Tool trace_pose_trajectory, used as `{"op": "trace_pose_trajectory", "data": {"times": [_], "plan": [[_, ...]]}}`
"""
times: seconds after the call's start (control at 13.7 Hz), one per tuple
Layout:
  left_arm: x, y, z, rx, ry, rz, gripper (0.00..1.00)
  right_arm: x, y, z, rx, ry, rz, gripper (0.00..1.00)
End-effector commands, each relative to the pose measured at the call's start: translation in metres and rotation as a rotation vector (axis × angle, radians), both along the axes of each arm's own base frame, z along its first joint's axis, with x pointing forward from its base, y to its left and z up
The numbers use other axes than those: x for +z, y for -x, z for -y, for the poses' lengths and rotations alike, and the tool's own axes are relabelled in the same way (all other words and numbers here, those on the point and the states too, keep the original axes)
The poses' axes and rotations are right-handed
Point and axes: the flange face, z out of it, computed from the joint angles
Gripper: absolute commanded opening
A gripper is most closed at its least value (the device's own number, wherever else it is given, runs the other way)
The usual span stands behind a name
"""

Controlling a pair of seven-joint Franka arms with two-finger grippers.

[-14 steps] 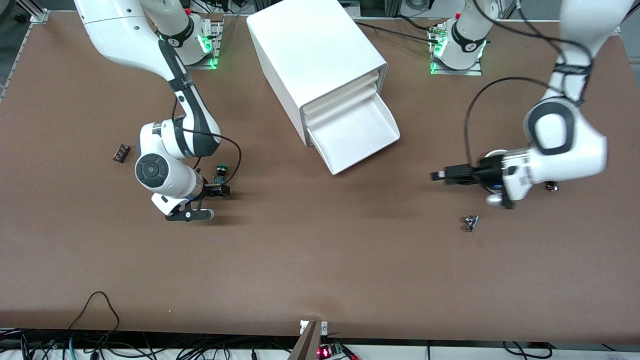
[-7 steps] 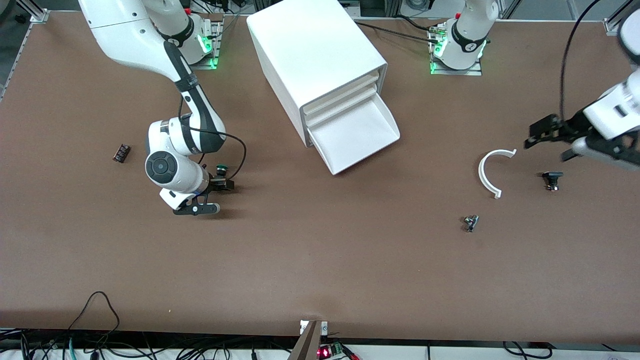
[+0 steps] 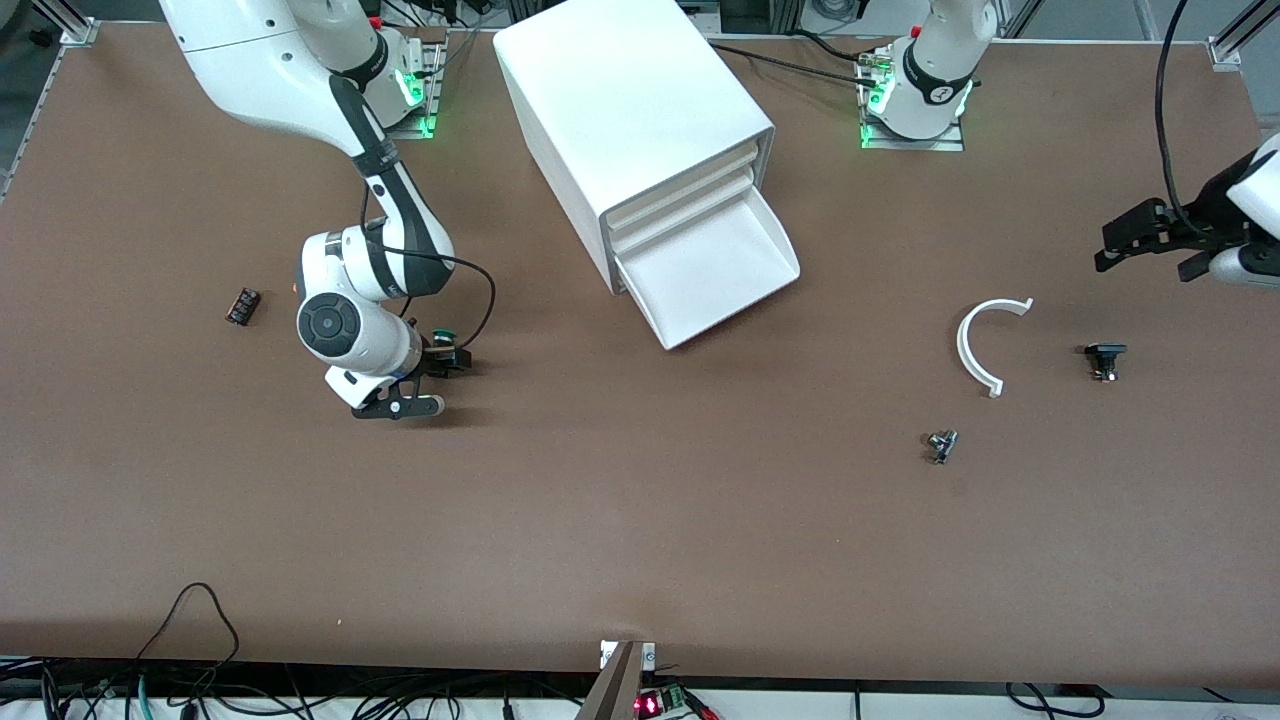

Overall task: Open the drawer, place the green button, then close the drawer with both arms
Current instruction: 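Grasp the green button with the right gripper while the left gripper withdraws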

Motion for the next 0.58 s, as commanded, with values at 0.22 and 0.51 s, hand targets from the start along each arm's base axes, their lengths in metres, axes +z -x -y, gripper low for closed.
{"op": "trace_pose_trajectory", "data": {"times": [0.22, 0.51], "plan": [[0.014, -0.011, -0.012, 0.016, -0.023, -0.046, 1.00, -0.008, 0.025, 0.008, -0.020, -0.013, 0.036, 0.98], [0.018, -0.019, -0.019, 0.024, -0.026, -0.031, 1.00, -0.007, 0.030, 0.005, -0.015, -0.017, 0.029, 0.76]]}}
